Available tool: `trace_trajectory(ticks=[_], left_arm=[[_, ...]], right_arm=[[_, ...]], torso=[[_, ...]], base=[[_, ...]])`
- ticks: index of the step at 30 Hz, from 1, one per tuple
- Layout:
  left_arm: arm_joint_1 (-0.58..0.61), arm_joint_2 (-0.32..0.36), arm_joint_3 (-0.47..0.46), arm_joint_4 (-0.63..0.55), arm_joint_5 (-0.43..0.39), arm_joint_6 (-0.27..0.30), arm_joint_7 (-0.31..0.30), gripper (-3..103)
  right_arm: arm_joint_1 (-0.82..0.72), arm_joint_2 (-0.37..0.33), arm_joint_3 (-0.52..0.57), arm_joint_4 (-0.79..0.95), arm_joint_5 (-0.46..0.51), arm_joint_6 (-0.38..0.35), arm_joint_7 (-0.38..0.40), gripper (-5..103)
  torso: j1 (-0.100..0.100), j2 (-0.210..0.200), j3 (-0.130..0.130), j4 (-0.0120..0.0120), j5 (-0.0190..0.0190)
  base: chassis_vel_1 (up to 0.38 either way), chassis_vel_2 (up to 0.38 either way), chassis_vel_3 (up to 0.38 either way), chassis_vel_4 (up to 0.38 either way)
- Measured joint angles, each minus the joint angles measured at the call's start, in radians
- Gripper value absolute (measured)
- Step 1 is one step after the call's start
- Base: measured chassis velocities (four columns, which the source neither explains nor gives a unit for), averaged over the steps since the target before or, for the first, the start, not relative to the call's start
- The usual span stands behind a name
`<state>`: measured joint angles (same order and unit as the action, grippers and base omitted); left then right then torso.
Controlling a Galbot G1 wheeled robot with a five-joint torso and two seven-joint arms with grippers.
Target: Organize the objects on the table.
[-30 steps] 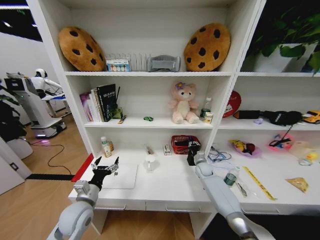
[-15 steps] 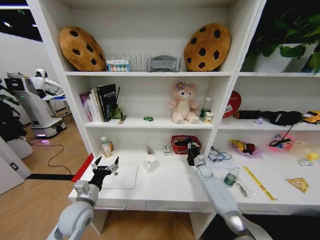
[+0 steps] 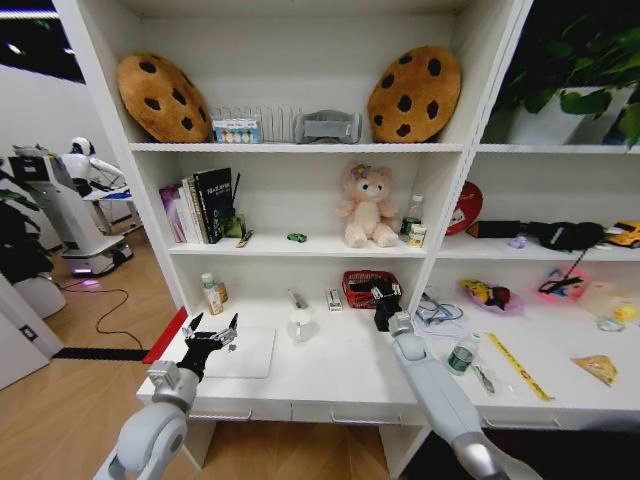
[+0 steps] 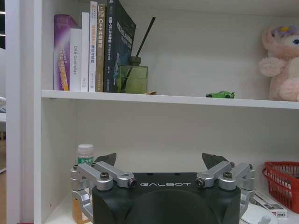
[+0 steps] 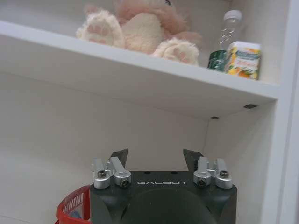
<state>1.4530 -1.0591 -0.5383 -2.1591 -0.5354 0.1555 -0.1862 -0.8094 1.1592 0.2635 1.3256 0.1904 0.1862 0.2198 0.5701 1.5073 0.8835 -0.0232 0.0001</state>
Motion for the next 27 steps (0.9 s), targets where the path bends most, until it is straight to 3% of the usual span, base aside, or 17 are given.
trace_trajectory(ticks=[2,3,5,6,7,8,17,19,21,23,26,27], left_arm=[[0.0,0.0,0.0,0.0,0.0,0.0,0.0,100],[0.0,0.0,0.0,0.0,0.0,0.0,0.0,100],[0.0,0.0,0.0,0.0,0.0,0.0,0.0,100],[0.0,0.0,0.0,0.0,0.0,0.0,0.0,100],[0.0,0.0,0.0,0.0,0.0,0.0,0.0,100],[0.0,0.0,0.0,0.0,0.0,0.0,0.0,100],[0.0,0.0,0.0,0.0,0.0,0.0,0.0,100],[0.0,0.0,0.0,0.0,0.0,0.0,0.0,100],[0.0,0.0,0.0,0.0,0.0,0.0,0.0,100],[0.0,0.0,0.0,0.0,0.0,0.0,0.0,100],[0.0,0.0,0.0,0.0,0.0,0.0,0.0,100],[0.0,0.0,0.0,0.0,0.0,0.0,0.0,100]], right_arm=[[-0.105,-0.056,-0.021,0.184,0.088,-0.183,0.151,82],[-0.105,-0.056,-0.021,0.184,0.088,-0.183,0.151,82],[-0.168,-0.081,-0.032,0.318,0.168,-0.301,0.28,88],[-0.168,-0.081,-0.032,0.318,0.168,-0.301,0.28,88],[-0.203,-0.092,-0.034,0.392,0.231,-0.366,0.34,97],[-0.226,-0.099,-0.035,0.44,0.272,-0.402,0.368,97],[-0.286,-0.101,-0.028,0.517,0.493,-0.527,0.453,100],[-0.28,-0.111,-0.006,0.516,0.622,-0.603,0.491,100],[-0.277,-0.12,0.007,0.512,0.666,-0.641,0.495,100],[-0.273,-0.141,0.037,0.499,0.719,-0.732,0.467,100],[-0.272,-0.152,0.055,0.488,0.728,-0.772,0.425,100],[-0.271,-0.16,0.07,0.474,0.724,-0.805,0.371,100]], torso=[[0.0,0.0,0.0,-0.0008,0.0003],[0.0,0.0,0.0,-0.0008,0.0003],[0.0,0.0,0.0,-0.0005,-0.0001],[0.0,0.0,0.0,-0.0005,-0.0001],[0.0,0.0,0.0,-0.0001,-0.0002],[0.0,0.0,0.0,0.0003,0.0],[0.0,0.0,0.0,0.0001,0.0],[0.0,0.0,0.0,0.0,0.0],[0.0,0.0,0.0,0.0001,-0.0001],[0.0,0.0,0.0,0.0,0.0],[0.0,0.0,0.0,-0.0001,-0.0002],[0.0,0.0,0.0,-0.0001,-0.0001]], base=[[0.0,0.0,0.0,0.0],[0.0,0.0,0.0,0.0],[0.0,0.0,0.0,0.0],[0.0,0.0,0.0,0.0],[0.0,0.0,0.0,0.0],[0.0,0.0,0.0,0.0],[0.0,0.0,0.0,0.0],[0.0,0.0,0.0,0.0],[0.0,0.0,0.0,0.0],[0.0,0.0,0.0,0.0],[0.0,0.0,0.0,0.0],[0.0,0.0,0.0,0.0]])
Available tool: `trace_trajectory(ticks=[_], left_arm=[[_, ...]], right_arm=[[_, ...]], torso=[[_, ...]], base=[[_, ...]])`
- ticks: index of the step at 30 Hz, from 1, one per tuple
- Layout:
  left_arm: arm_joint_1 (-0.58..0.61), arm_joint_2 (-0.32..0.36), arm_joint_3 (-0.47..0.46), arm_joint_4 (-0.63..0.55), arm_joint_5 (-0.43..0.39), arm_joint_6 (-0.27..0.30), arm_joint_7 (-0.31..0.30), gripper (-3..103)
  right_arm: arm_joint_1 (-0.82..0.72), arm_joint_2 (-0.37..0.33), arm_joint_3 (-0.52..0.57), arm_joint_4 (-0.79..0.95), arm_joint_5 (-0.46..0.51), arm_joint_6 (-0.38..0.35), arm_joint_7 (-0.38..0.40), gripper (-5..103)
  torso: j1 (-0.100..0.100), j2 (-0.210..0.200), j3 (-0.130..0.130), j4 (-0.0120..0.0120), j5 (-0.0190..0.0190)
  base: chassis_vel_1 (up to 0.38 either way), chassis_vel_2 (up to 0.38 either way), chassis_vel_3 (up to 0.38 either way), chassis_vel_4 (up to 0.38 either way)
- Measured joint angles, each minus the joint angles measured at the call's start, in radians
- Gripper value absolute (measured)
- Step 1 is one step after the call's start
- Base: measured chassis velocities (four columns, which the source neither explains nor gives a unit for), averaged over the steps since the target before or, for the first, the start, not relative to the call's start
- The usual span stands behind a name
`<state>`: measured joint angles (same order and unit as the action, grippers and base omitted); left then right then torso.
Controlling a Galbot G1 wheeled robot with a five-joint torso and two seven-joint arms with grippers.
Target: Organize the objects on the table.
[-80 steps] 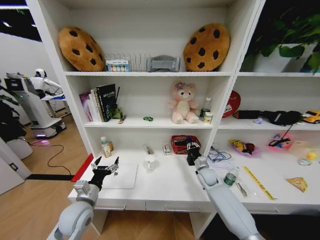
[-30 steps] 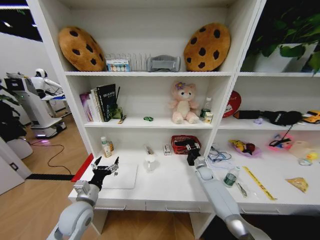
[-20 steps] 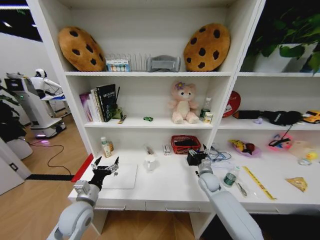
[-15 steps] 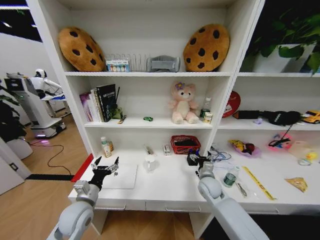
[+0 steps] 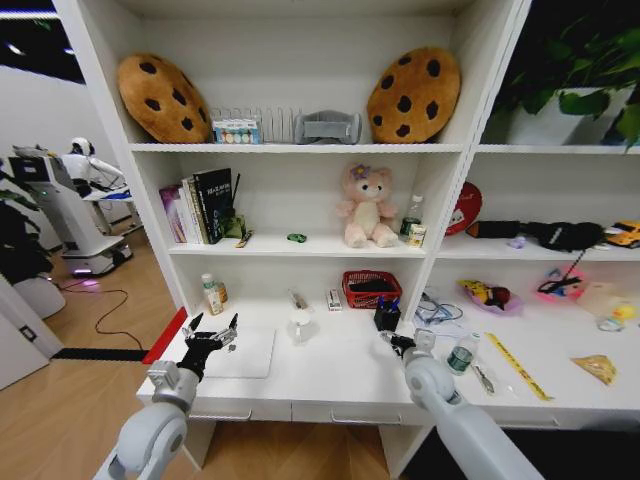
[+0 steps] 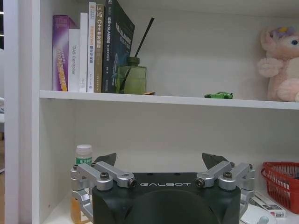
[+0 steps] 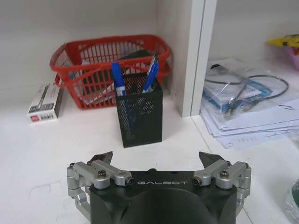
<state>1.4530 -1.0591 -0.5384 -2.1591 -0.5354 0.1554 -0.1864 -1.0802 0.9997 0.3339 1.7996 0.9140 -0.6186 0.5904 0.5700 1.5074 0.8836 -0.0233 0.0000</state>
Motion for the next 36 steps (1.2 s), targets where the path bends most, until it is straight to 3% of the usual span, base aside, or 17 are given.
trace_trajectory(ticks=[2,3,6,9,18,23,28,31,36], left_arm=[[0.0,0.0,0.0,0.0,0.0,0.0,0.0,100],[0.0,0.0,0.0,0.0,0.0,0.0,0.0,100],[0.0,0.0,0.0,0.0,0.0,0.0,0.0,100],[0.0,0.0,0.0,0.0,0.0,0.0,0.0,100],[0.0,0.0,0.0,0.0,0.0,0.0,0.0,100],[0.0,0.0,0.0,0.0,0.0,0.0,0.0,100],[0.0,0.0,0.0,0.0,0.0,0.0,0.0,100],[0.0,0.0,0.0,0.0,0.0,0.0,0.0,100],[0.0,0.0,0.0,0.0,0.0,0.0,0.0,100]], right_arm=[[0.004,-0.011,0.026,-0.033,-0.056,-0.05,-0.12,100],[0.004,-0.011,0.026,-0.033,-0.056,-0.05,-0.12,100],[0.02,-0.017,0.057,-0.077,-0.104,-0.118,-0.266,100],[0.036,-0.016,0.059,-0.113,-0.111,-0.128,-0.293,100],[0.059,0.003,0.03,-0.142,-0.036,-0.127,-0.207,100],[0.069,0.007,0.026,-0.158,-0.027,-0.124,-0.201,100],[0.077,0.004,0.025,-0.17,-0.026,-0.122,-0.202,91],[0.088,0.001,0.024,-0.187,-0.026,-0.12,-0.204,78],[0.094,0.0,0.02,-0.202,-0.022,-0.119,-0.207,67]], torso=[[0.0,0.0,0.0,0.0,0.0001],[0.0,0.0,0.0,0.0,0.0001],[0.0,0.0,0.0,0.0,0.0001],[0.0,0.0,0.0,0.0001,0.0001],[0.0,0.0,0.0,0.0001,0.0],[0.0,0.0,0.0,0.0001,0.0],[0.0,0.0,0.0,0.0001,-0.0001],[0.0,0.0,0.0,0.0001,0.0],[0.0,0.0,0.0,0.0,0.0]], base=[[0.0,0.0,0.0,0.0],[0.0,0.0,0.0,0.0],[0.0,0.0,0.0,0.0],[0.0,0.0,0.0,0.0],[0.0,0.0,0.0,0.0],[0.0,0.0,0.0,0.0],[0.0,0.0,0.0,0.0],[0.0,0.0,0.0,0.0],[0.0,0.0,0.0,0.0]])
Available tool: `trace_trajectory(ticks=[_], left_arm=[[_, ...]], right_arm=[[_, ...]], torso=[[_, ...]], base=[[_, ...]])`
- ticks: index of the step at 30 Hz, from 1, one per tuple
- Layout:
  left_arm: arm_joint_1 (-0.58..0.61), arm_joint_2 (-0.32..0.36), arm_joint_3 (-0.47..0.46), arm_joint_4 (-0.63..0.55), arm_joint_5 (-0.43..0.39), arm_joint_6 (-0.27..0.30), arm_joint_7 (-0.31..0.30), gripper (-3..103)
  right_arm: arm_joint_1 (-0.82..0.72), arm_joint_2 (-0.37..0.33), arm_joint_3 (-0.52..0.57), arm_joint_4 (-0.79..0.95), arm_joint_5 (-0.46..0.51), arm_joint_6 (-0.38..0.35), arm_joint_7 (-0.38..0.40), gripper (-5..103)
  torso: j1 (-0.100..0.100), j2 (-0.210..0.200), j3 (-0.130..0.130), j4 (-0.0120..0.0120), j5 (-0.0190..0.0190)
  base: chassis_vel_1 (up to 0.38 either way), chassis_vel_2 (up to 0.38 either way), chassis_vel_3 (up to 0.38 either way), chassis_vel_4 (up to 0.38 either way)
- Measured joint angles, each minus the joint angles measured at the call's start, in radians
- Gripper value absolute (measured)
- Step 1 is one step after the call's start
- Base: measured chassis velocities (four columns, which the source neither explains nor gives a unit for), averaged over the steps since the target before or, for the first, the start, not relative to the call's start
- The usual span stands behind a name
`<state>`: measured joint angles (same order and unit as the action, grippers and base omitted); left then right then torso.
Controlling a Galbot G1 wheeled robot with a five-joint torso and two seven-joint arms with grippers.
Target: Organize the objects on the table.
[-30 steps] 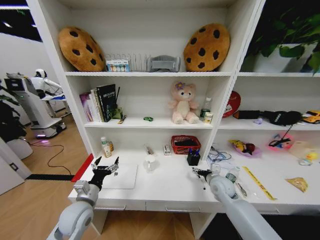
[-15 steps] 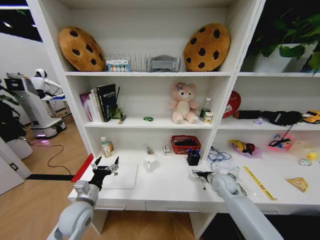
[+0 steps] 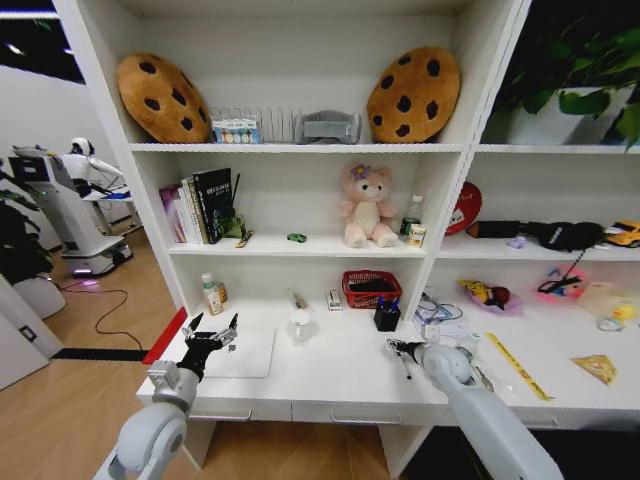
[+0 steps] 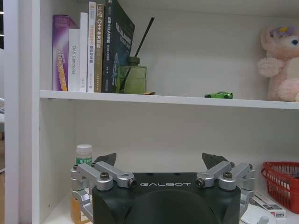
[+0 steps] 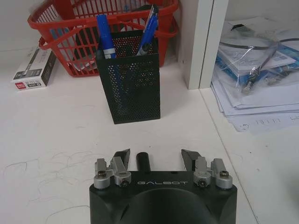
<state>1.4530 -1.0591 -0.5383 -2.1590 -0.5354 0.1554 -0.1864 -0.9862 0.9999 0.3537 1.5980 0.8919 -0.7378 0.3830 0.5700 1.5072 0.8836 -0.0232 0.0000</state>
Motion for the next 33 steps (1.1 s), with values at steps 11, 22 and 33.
trace_trajectory(ticks=[11,22,33], left_arm=[[0.0,0.0,0.0,0.0,0.0,0.0,0.0,100],[0.0,0.0,0.0,0.0,0.0,0.0,0.0,100],[0.0,0.0,0.0,0.0,0.0,0.0,0.0,100]], right_arm=[[0.004,0.012,-0.021,-0.017,0.002,0.004,-0.013,61],[0.004,0.018,-0.039,-0.018,-0.003,0.006,-0.017,47],[-0.012,0.009,-0.054,0.003,-0.002,0.005,0.004,43]], torso=[[0.0,0.0,0.0,0.0,-0.0004],[0.0,0.0,0.0,0.0,-0.0001],[0.0,0.0,0.0,0.0002,-0.0001]], base=[[0.0,0.0,0.0,0.0],[0.0,0.0,0.0,0.0],[0.0,0.0,0.0,0.0]])
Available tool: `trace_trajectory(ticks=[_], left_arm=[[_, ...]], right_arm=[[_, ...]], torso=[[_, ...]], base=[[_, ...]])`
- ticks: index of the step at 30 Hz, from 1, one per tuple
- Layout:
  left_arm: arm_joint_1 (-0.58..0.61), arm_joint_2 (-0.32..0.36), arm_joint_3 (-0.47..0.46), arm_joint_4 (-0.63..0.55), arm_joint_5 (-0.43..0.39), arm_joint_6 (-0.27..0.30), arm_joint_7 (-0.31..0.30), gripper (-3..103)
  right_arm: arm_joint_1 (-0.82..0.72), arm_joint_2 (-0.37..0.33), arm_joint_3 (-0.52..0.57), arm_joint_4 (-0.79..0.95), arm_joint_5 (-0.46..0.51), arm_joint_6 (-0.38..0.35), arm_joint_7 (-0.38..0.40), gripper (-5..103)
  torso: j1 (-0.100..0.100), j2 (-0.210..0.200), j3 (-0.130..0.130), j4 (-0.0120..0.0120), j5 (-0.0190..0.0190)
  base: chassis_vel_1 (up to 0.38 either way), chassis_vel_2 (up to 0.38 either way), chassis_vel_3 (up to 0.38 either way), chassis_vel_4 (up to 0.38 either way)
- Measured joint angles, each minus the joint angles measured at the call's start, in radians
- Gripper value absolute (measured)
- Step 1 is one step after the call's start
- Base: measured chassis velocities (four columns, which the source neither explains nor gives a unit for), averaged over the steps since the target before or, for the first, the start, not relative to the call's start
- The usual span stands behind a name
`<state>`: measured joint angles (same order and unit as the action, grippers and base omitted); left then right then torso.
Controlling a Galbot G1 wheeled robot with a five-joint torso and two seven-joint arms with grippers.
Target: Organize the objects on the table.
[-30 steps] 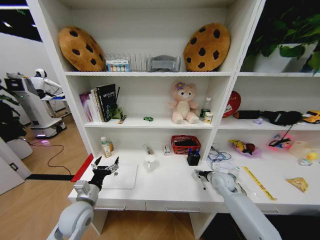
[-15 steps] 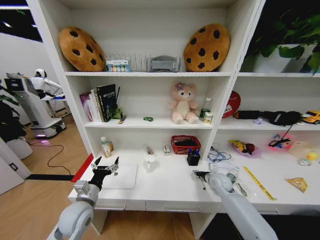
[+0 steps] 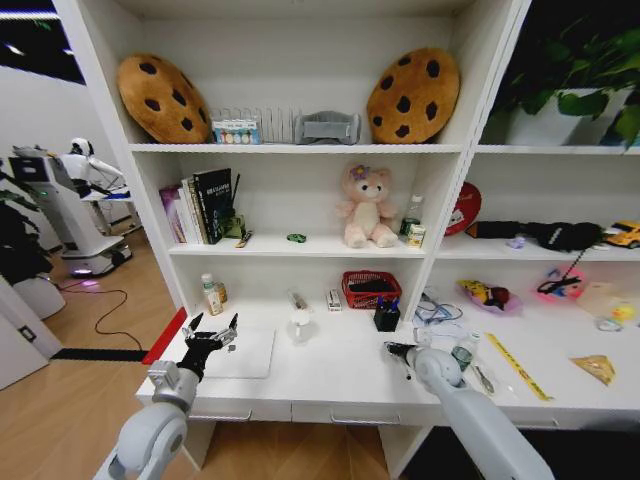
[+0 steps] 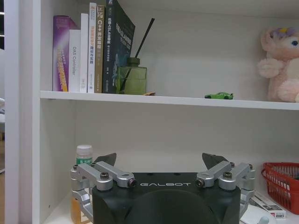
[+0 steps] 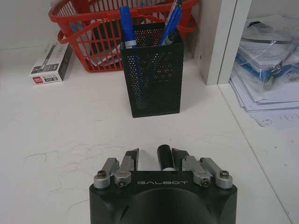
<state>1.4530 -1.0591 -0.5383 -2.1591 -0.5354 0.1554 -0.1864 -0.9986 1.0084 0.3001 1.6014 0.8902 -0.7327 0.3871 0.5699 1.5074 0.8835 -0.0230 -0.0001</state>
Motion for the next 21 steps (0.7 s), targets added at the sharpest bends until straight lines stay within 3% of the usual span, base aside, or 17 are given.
trace_trajectory(ticks=[7,13,15,19,21], left_arm=[[0.0,0.0,0.0,0.0,0.0,0.0,0.0,100],[0.0,0.0,0.0,0.0,0.0,0.0,0.0,100],[0.0,0.0,0.0,0.0,0.0,0.0,0.0,100],[0.0,0.0,0.0,0.0,0.0,0.0,0.0,100],[0.0,0.0,0.0,0.0,0.0,0.0,0.0,100]], right_arm=[[-0.006,0.002,0.008,-0.002,-0.001,0.0,0.0,37],[-0.004,0.001,0.013,-0.006,0.003,-0.001,-0.011,12],[-0.004,0.001,0.016,-0.008,0.004,-0.001,-0.017,11],[-0.009,0.003,0.031,-0.013,-0.033,-0.001,-0.087,11],[-0.014,0.004,0.033,-0.017,-0.1,0.05,-0.148,11]], torso=[[0.0,0.0,0.0,-0.0004,-0.0001],[0.0,0.0,0.0,-0.0003,0.0],[0.0,0.0,0.0,-0.0003,0.0],[0.0,0.0,0.0,-0.0003,0.0002],[0.0,0.0,0.0,-0.0002,0.0006]], base=[[0.0,0.0,0.0,0.0],[0.0,0.0,0.0,0.0],[0.0,0.0,0.0,0.0],[0.0,0.0,0.0,0.0],[0.0,0.0,0.0,0.0]])
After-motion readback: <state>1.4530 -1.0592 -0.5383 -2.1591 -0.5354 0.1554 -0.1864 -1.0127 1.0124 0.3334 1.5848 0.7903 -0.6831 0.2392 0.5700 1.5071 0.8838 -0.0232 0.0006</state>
